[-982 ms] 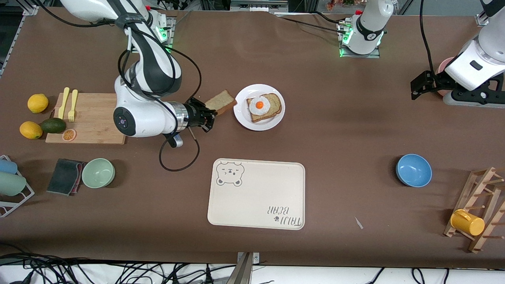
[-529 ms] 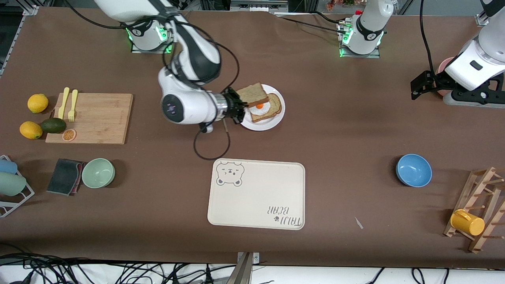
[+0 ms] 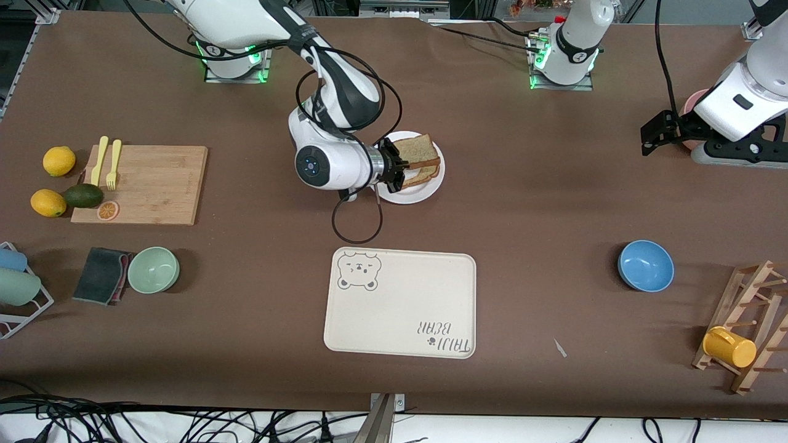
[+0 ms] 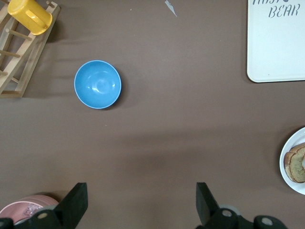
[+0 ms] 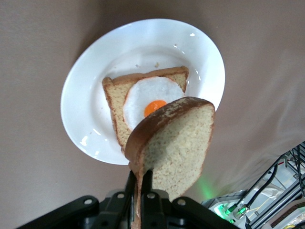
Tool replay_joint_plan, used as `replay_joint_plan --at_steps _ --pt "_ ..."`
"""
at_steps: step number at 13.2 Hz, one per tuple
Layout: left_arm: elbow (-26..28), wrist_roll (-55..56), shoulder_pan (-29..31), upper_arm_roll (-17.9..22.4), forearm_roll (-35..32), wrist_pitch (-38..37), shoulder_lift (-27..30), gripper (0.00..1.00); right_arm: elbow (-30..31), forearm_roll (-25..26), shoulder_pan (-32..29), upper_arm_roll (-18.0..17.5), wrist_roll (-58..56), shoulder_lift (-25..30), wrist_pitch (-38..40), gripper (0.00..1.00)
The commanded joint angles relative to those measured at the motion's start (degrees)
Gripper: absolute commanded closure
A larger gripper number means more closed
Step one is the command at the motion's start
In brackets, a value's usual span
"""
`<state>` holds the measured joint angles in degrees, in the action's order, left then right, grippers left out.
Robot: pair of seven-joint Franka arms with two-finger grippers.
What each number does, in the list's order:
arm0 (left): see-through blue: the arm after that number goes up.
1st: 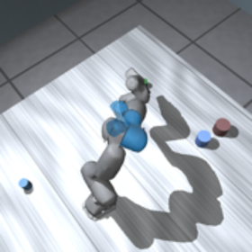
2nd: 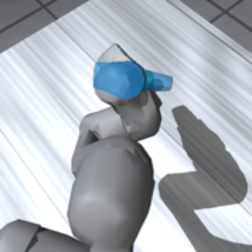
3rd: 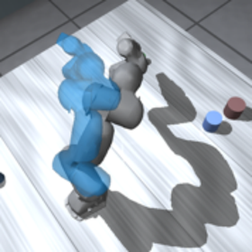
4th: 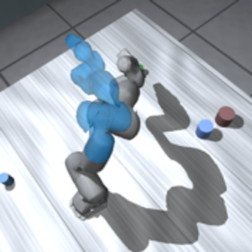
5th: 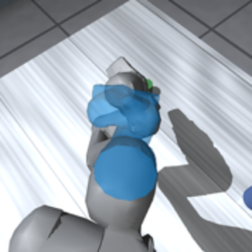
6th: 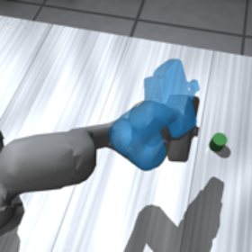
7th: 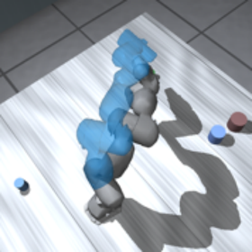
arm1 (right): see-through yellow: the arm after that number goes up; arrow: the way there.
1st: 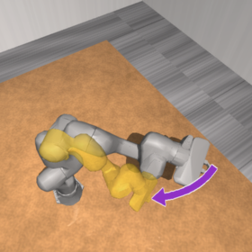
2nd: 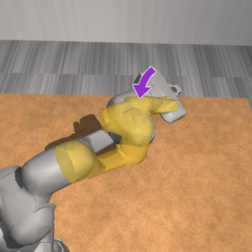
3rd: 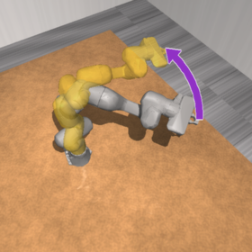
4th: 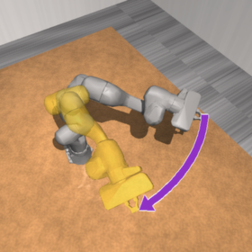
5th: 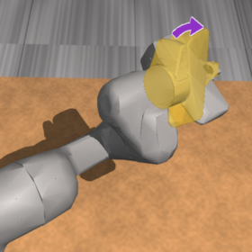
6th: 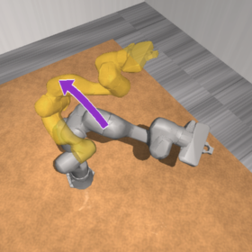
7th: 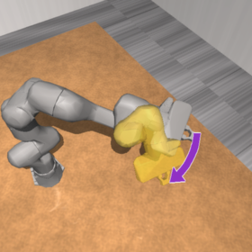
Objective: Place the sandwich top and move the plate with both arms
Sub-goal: 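Lower the bread slice onto the egg toast and open the right gripper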
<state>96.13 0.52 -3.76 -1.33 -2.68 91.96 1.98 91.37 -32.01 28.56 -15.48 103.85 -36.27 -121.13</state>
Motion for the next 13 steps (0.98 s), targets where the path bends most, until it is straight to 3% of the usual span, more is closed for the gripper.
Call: replay_joint_plan --at_steps 1,4,7,13 --pt "-0.2 0.3 -0.1 0.2 1.0 -0.6 0.2 0.00 -0.1 -0.3 1.8 0.2 4.1 0.1 -0.2 1.00" --pt "-0.2 0.3 -0.1 0.2 1.0 -0.6 0.2 0.00 0.5 0.0 1.5 0.6 4.2 0.1 0.0 1.00" --pt "-0.2 0.3 -0.1 0.2 1.0 -0.6 0.2 0.00 1.2 3.5 1.4 0.9 2.2 0.1 0.2 1.00" --pt "-0.2 0.3 -0.1 0.2 1.0 -0.6 0.2 0.00 1.0 4.1 1.2 0.9 0.3 -1.6 -0.9 1.00"
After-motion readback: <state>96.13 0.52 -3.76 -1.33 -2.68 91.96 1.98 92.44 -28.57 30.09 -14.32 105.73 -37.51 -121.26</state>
